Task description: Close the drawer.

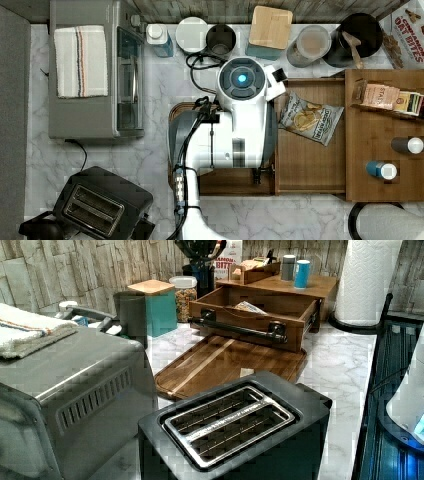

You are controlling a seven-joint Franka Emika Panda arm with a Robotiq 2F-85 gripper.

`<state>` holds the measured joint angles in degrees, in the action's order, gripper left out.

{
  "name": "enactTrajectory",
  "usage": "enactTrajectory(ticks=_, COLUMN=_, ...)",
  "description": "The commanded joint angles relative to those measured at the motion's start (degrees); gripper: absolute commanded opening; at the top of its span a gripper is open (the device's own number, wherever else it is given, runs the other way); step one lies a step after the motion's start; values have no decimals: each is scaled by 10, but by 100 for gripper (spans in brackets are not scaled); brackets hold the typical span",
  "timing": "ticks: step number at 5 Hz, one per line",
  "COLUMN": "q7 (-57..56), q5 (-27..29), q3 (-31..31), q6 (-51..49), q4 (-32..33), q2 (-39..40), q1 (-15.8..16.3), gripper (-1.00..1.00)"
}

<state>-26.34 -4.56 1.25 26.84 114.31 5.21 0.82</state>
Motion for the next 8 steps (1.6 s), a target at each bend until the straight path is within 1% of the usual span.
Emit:
enactTrajectory(ticks=1, q7=-106, q5=-100, q3=-31, q6=62, q4=117, q2=-17, q1=26, gripper=-100)
enactTrajectory(ticks=2, q7=-98, q5=-137, q3=-18, q6=106, q4=155, q2=0, q1=18, gripper=-100)
enactTrajectory(ticks=3, q7=-72, q5=-158, q3=-7, q6=126, q4=167, q2=14, q1=15, gripper=-100)
enactTrajectory(ticks=4, q7=-83, q5=-146, q3=-2, q6=132, q4=159, q2=36, q1=3, gripper=-100)
enactTrajectory(ticks=5, q7=-86, q5=-166, q3=6, q6=183, q4=163, q2=61, q1=-10, gripper=-100)
enactTrajectory(ticks=6, q7=-110, q5=-159, q3=13, q6=198, q4=165, q2=62, q1=-17, gripper=-100)
enactTrajectory(ticks=7, q7=-146, q5=-144, q3=22, q6=183, q4=150, q2=64, q1=-24, gripper=-100)
enactTrajectory(ticks=8, q7=-177, q5=-139, q3=25, q6=190, q4=145, q2=67, q1=-42, gripper=-100)
